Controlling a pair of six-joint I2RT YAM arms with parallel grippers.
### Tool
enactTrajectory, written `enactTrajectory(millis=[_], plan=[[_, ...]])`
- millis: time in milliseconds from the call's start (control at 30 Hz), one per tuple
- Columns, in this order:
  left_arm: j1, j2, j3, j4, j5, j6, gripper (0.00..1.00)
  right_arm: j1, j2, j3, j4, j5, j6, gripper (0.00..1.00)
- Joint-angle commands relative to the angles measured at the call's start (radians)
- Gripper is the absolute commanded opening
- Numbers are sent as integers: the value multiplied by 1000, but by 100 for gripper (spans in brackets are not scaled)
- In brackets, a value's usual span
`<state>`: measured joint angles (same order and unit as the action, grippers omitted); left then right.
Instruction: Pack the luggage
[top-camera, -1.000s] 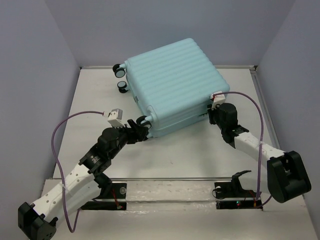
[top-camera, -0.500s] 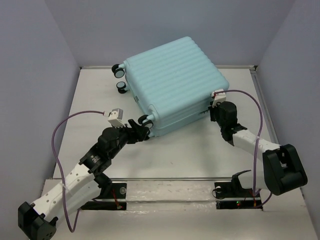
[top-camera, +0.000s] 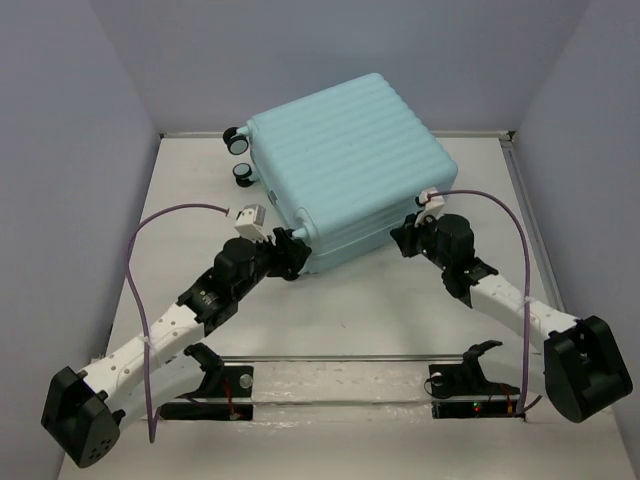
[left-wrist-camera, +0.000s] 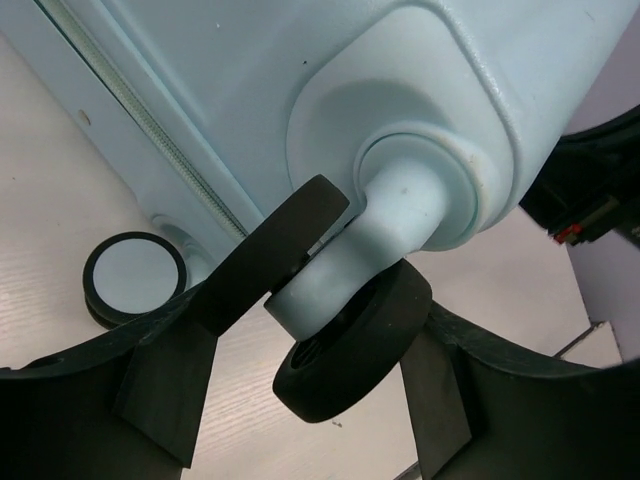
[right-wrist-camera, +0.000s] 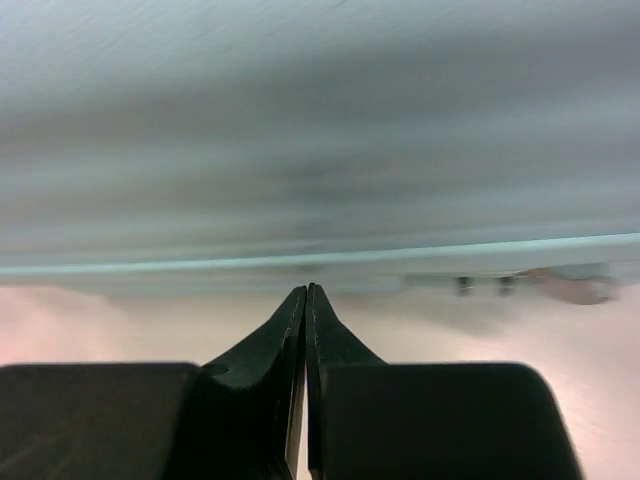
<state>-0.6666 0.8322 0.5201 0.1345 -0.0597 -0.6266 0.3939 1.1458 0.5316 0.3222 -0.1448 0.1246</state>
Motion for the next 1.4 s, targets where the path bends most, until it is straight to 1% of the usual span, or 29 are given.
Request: enactTrajectory(millis=[0,33,67,100,167,200,233,333,400,433,467,533,567,700,800,867,933,1000,1067,1133,1167,1233,1267,1333,1367], plan=[[4,15,55,143,-34,13,62,54,-8,-38,6,-110,116,7],[4,18,67,139,-38,13,53,66,-8,-36,-6,-76,109,7],[4,24,72,125,-40,18,51,66,-17,-19,-65,-29,101,7],[5,22,77,117,-43,18,49,66,-24,-9,-90,97,99,7],[5,8,77,108,-57,21,38,51,-32,22,-165,178,80,7],[4,1,74,105,-66,21,33,37,-31,60,-187,179,78,9],[4,-11,69,96,-87,18,24,28,-24,76,-213,177,78,10],[5,-19,70,82,-115,21,13,28,-26,96,-218,174,89,19],[9,-19,72,82,-123,22,7,28,-29,93,-219,183,113,31],[10,-19,75,82,-126,21,6,28,-32,87,-219,191,124,36],[10,-21,78,86,-126,21,6,28,-35,82,-227,201,130,47],[10,-24,86,97,-127,16,6,28,-38,76,-241,262,150,55],[12,-27,92,103,-127,15,6,17,-41,74,-250,277,152,60],[13,-38,138,102,-161,14,6,-47,-24,113,-304,286,115,61],[27,-48,182,94,-164,19,6,-66,24,169,-319,286,-23,61],[36,-42,195,90,-166,24,6,-66,63,195,-310,290,-81,58],[44,-32,205,82,-160,25,6,-66,120,237,-298,330,-134,57],[48,-28,207,77,-152,24,6,-66,138,246,-270,312,-175,56],[64,-30,204,76,-141,24,6,-66,141,226,-191,272,-198,56],[68,-31,198,77,-124,22,6,-66,155,209,-155,248,-209,56],[68,-31,195,76,-118,21,6,-66,161,203,-106,241,-215,51],[68,-36,187,73,-98,16,6,-66,172,182,-43,250,-215,46],[68,-47,170,71,-95,11,6,-66,176,157,21,257,-209,43],[70,-57,143,66,-92,4,6,-66,177,124,101,208,-203,40],[70,-67,135,60,-92,4,6,-66,170,79,194,194,-198,39]])
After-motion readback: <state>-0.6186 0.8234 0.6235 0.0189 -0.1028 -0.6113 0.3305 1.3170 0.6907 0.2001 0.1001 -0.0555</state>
